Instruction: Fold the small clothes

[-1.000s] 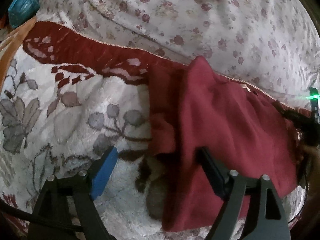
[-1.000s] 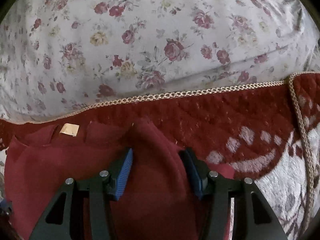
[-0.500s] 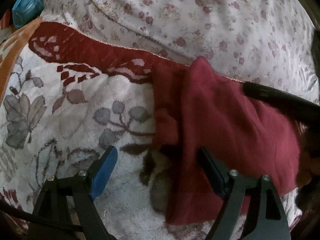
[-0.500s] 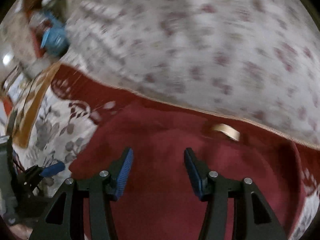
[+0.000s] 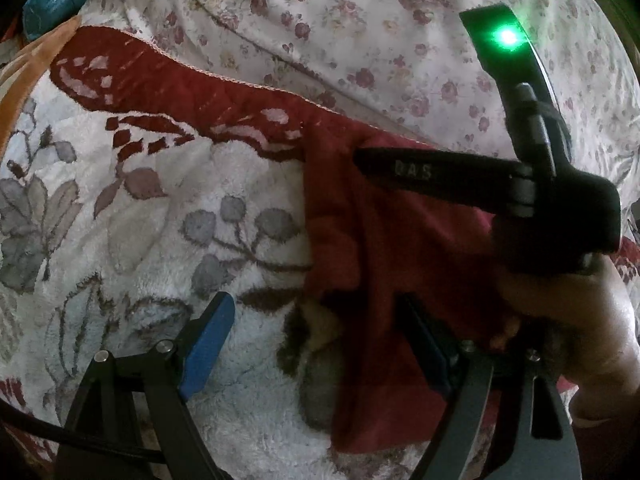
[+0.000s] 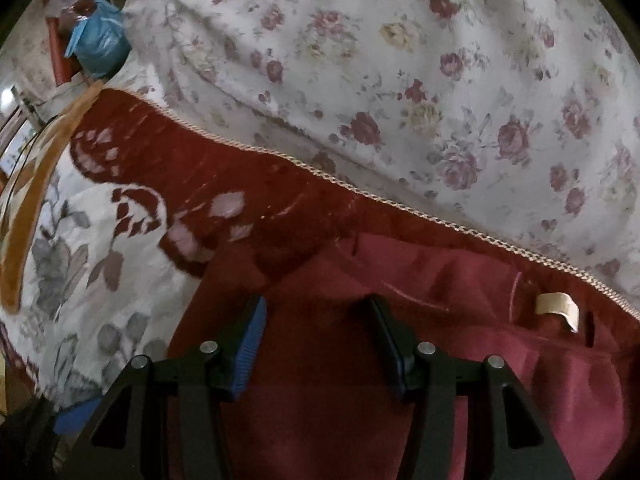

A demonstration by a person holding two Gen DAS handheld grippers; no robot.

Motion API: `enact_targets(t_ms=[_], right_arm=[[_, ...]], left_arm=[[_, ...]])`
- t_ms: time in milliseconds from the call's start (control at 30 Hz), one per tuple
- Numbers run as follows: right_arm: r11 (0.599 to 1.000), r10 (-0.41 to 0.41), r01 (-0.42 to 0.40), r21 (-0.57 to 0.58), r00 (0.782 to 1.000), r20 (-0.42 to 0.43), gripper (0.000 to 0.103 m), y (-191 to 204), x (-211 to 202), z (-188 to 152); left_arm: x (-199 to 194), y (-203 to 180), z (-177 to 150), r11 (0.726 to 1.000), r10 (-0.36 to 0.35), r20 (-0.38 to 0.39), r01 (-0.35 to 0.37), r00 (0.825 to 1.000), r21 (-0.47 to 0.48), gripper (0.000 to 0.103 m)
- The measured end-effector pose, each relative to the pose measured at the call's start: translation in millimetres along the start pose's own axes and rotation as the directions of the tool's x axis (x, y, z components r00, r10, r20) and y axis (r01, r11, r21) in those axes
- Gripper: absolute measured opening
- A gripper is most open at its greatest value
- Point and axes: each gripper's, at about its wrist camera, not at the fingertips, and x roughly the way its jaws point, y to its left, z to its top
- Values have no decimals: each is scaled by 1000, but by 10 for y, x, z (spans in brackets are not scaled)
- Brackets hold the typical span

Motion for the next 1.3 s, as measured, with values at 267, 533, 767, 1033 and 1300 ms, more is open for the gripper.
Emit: enact_targets(t_ms=[267,533,767,1033,1300], right_arm=[[997,64,-65,45,998,23,57,-70,-344,-57],[996,63,-60,61,997,-54,69,-27,-184,-105],[995,101,-99,27,989,-105,91,267,-144,-57],[994,-42,35,-101,997,-69,77,462,24,-100],[991,129,-128,-37,992,8,21,41,-503,-101]], left_arm=[[-156,114,-56,998,-51,1,51,999,-25,83],[-211,244,-96,989,-134,-33,131,990,-72,83],[-183,158,-102,991,-128,-41,126,991,-51,83],[-70,79,-70,995,-97,-45,95,994,-43,86],[39,-43,-4,989,-135,-9,135,991,-66,86]])
